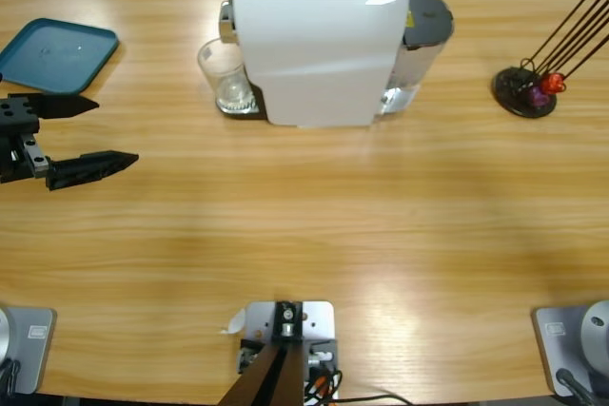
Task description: Pour coffee
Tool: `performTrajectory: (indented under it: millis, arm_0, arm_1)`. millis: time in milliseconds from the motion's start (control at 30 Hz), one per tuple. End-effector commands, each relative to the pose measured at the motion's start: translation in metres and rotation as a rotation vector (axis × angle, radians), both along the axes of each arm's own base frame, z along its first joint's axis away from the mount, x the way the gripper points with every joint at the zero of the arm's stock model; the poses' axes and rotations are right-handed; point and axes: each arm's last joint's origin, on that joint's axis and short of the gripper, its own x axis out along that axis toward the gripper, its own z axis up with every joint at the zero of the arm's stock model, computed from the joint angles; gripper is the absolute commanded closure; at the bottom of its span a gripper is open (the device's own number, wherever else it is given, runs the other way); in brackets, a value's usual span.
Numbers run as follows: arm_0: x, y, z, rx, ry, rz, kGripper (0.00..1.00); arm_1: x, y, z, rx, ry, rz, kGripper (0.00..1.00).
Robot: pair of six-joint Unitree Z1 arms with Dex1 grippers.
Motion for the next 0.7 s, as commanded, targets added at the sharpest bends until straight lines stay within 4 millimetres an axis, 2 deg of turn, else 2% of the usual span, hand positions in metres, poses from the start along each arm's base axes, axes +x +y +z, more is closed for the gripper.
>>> performTrajectory:
  millis: [33, 500, 700]
  arm_0:
    - [-0.004, 0.001, -0.007, 0.013, 0.029, 0.008, 0.004]
    - [-0.004, 0.001, -0.008, 0.013, 0.027, 0.008, 0.004]
    - [-0.005, 0.002, -0.008, 0.015, 0.025, 0.011, 0.004]
  arm_1:
    - [-0.008, 0.008, 0.000, 0.001, 0.009, 0.061, 1.000]
    - [-0.011, 0.008, -0.007, -0.024, 0.024, 0.061, 1.000]
    - [-0.013, 0.016, -0.029, -0.076, 0.071, 0.074, 1.000]
